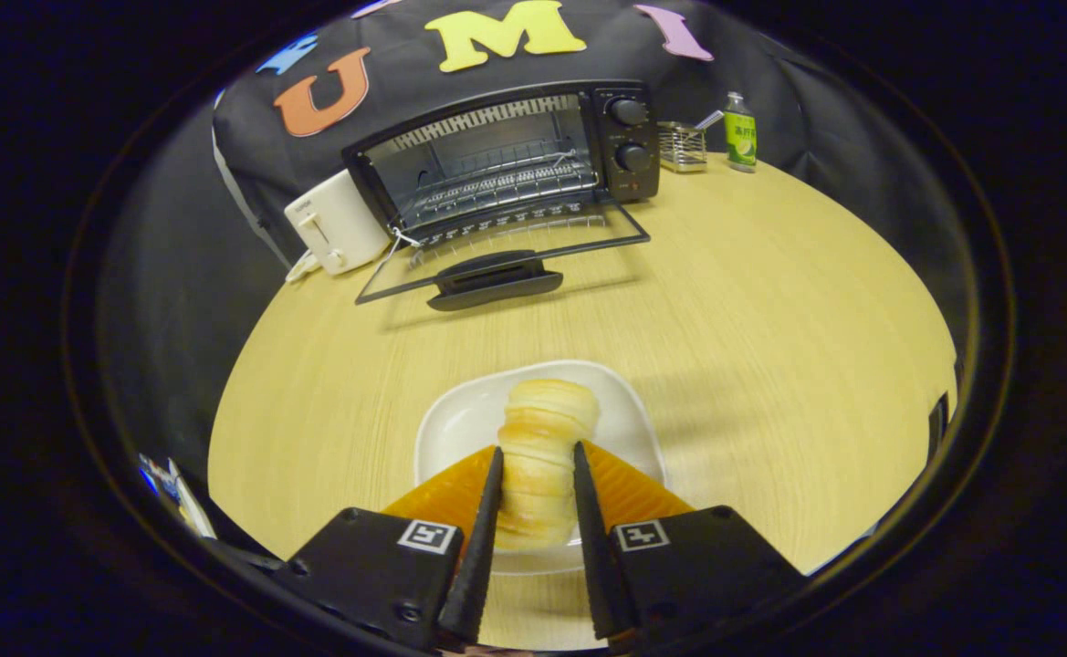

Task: Open the toaster oven, put the food inside, and close the toaster oven door.

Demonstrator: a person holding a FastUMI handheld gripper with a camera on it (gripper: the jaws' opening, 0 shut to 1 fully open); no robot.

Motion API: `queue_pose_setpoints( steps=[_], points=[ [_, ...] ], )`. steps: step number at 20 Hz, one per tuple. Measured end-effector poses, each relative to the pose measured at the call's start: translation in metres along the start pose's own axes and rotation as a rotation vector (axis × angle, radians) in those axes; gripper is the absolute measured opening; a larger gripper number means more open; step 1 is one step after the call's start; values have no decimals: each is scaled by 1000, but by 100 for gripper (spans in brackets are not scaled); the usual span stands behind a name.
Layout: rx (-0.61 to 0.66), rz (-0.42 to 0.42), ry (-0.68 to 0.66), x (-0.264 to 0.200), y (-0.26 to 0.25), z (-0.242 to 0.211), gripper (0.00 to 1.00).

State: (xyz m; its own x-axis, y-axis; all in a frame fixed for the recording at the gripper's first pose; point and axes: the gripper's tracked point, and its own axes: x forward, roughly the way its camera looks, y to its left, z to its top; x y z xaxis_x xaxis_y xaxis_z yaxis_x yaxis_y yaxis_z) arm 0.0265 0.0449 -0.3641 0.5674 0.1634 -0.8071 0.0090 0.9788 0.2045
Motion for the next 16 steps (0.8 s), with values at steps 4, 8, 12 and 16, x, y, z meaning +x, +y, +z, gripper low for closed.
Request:
queue_pose_setpoints(
  steps=[4,8,12,16],
  points=[
    [74,46,16,-3,5,-1,34],
    [84,66,-31,-18,10,16,30],
    [77,93,-111,-39,25,58,30],
    [90,114,-175,-41,40,105,30]
  ],
)
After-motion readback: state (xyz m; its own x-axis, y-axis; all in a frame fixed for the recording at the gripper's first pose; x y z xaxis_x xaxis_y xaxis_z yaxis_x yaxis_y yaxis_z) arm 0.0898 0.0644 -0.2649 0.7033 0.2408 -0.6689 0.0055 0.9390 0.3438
